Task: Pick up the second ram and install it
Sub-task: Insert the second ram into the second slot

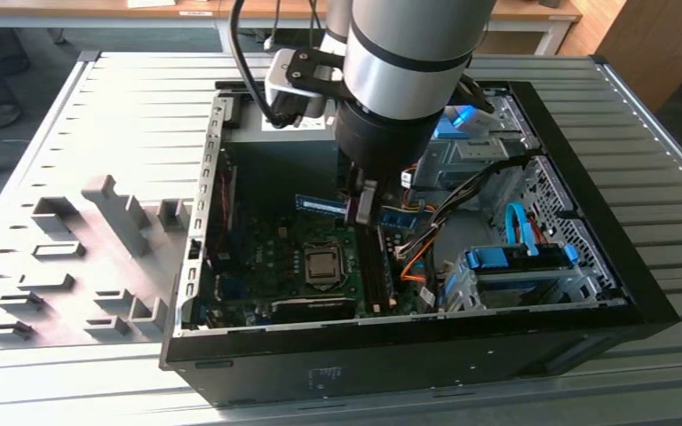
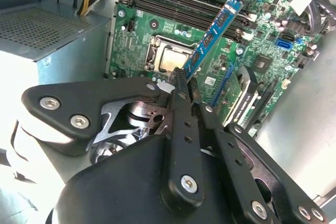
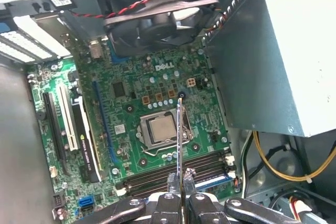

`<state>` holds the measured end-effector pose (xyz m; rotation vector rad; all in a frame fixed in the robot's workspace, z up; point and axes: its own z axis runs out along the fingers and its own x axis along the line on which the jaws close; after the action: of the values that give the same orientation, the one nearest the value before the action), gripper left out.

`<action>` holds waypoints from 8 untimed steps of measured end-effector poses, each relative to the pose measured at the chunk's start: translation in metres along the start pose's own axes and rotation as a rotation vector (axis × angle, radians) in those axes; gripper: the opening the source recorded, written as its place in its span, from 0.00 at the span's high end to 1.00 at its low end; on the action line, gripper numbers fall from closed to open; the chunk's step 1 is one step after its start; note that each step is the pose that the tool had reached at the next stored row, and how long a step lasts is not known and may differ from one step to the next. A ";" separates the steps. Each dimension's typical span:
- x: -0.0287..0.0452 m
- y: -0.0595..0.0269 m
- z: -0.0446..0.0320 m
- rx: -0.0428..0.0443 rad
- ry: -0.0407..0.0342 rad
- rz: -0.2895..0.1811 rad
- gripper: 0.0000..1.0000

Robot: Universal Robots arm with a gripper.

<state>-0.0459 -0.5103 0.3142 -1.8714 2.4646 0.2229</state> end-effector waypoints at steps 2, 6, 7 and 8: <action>0.0000 0.0000 0.0000 0.0017 -0.0013 0.014 0.86; 0.0000 0.0000 0.0001 0.0049 -0.0038 0.041 0.86; 0.0000 0.0000 0.0002 0.0056 -0.0044 0.047 0.86; 0.0000 0.0000 0.0002 0.0064 -0.0050 0.054 0.86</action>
<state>-0.0459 -0.5103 0.3141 -1.8014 2.5116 0.2209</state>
